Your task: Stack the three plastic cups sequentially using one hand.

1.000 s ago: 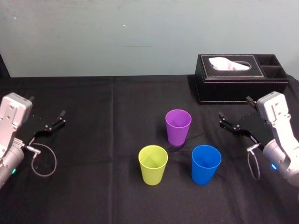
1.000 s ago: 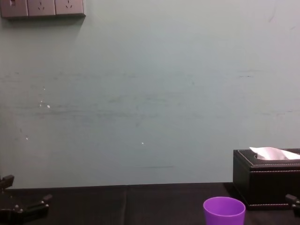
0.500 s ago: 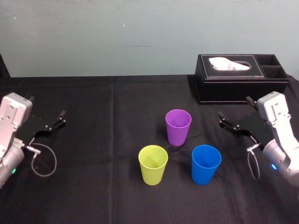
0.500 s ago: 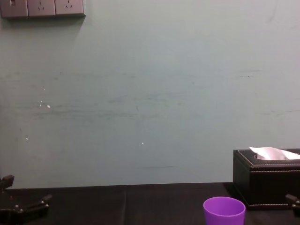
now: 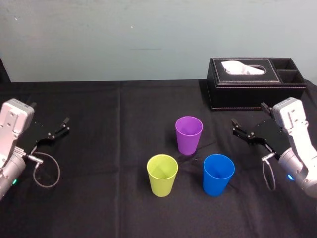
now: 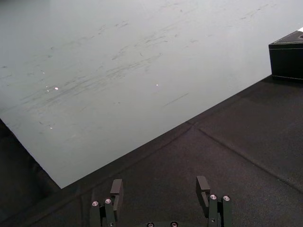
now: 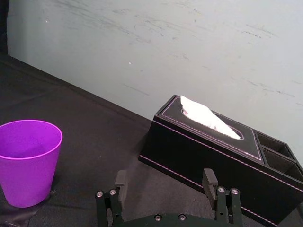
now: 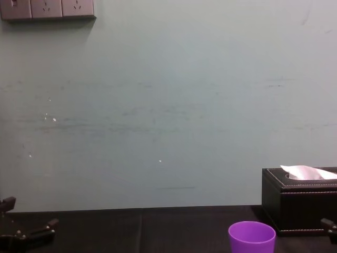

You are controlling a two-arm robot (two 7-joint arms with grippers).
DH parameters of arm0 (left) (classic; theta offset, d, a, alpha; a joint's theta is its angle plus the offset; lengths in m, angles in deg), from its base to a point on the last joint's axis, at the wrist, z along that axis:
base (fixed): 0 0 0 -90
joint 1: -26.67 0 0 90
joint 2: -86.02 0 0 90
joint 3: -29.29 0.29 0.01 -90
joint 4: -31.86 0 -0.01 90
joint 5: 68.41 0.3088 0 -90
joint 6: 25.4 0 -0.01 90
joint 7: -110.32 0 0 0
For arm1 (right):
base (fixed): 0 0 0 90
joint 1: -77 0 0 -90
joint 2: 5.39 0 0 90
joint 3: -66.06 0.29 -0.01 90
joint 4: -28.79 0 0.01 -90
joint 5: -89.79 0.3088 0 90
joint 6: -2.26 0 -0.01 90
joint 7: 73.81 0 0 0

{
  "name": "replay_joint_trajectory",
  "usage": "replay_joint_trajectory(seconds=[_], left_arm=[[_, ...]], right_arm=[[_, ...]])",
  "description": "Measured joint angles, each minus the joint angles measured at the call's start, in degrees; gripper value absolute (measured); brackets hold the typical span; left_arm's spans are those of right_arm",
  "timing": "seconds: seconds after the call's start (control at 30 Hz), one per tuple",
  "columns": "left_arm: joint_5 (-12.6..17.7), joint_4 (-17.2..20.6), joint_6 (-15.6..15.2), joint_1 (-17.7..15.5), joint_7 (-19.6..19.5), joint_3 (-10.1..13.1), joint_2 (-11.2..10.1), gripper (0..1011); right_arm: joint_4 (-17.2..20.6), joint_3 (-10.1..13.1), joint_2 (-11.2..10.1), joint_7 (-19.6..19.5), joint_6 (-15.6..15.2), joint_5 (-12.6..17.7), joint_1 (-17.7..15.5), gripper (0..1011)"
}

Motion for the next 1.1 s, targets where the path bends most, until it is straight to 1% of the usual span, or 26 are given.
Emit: replay_joint_trajectory(seconds=[0.17, 0.27, 0.3, 0.47, 0.67, 0.7, 0.77, 0.8, 0.93, 0.97, 1.1], left_arm=[[0.0, 0.0, 0.0, 0.0, 0.0, 0.0, 0.0, 1010], [0.0, 0.0, 0.0, 0.0, 0.0, 0.0, 0.0, 1010], [0.0, 0.0, 0.0, 0.0, 0.0, 0.0, 0.0, 1010], [0.0, 0.0, 0.0, 0.0, 0.0, 0.0, 0.0, 1010], [0.0, 0.0, 0.0, 0.0, 0.0, 0.0, 0.0, 1010], [0.0, 0.0, 0.0, 0.0, 0.0, 0.0, 0.0, 1010], [0.0, 0.0, 0.0, 0.0, 0.0, 0.0, 0.0, 1010], [0.0, 0.0, 0.0, 0.0, 0.0, 0.0, 0.0, 1010], [0.0, 0.0, 0.0, 0.0, 0.0, 0.0, 0.0, 1010], [0.0, 0.0, 0.0, 0.0, 0.0, 0.0, 0.0, 1010], [0.0, 0.0, 0.0, 0.0, 0.0, 0.0, 0.0, 1010]], right_arm=[[0.1, 0.3, 0.1, 0.3, 0.0, 0.0, -0.2, 1004], [1.0, 1.3, 0.1, 1.4, 0.0, 0.5, -0.9, 1004], [1.0, 1.3, 0.1, 1.4, 0.0, 0.5, -0.9, 1004], [3.1, 3.3, -0.8, 3.8, 0.3, 2.6, -2.7, 1004], [6.4, 6.9, -3.0, 7.7, 0.6, 7.3, -6.4, 1004], [7.3, 7.9, -3.6, 8.9, 0.7, 8.8, -7.6, 1004], [8.3, 8.9, -4.3, 10.0, 0.9, 10.1, -8.8, 1004], [9.1, 9.8, -5.0, 11.1, 1.3, 11.3, -10.1, 1004], [10.9, 11.5, -6.4, 13.4, 2.0, 13.1, -12.7, 1004], [11.8, 12.2, -7.0, 14.5, 2.5, 13.8, -14.0, 1004], [14.0, 13.7, -8.6, 16.7, 4.0, 14.7, -17.3, 1004]])
